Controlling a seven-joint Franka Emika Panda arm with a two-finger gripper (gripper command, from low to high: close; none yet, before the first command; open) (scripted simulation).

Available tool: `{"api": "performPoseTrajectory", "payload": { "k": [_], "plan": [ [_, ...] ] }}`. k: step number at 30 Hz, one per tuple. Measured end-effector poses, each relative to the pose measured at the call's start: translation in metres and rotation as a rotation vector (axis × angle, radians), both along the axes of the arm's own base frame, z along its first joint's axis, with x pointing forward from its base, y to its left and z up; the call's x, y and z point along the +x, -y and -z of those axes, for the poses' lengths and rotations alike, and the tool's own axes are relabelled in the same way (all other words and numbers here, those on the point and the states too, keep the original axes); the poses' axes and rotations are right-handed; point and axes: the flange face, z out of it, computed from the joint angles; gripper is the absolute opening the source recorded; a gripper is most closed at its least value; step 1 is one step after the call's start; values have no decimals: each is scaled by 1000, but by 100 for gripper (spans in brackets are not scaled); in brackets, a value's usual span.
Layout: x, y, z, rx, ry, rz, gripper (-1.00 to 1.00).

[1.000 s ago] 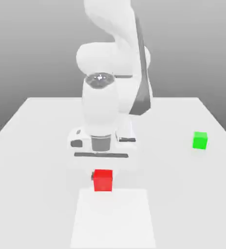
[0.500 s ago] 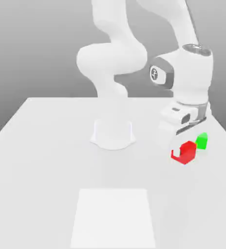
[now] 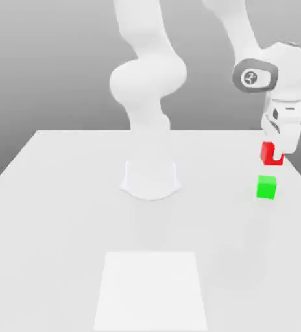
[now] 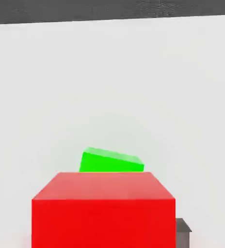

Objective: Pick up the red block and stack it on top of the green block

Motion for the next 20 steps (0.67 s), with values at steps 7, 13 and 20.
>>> {"api": "performPoseTrajectory", "payload": {
  "k": [7, 13, 20],
  "plan": [
    [1, -1, 17, 1, 8, -2, -100],
    [2, -1, 34, -1, 5, 1, -100],
    [0, 2, 53, -4, -7, 3, -100]
  ]
}}
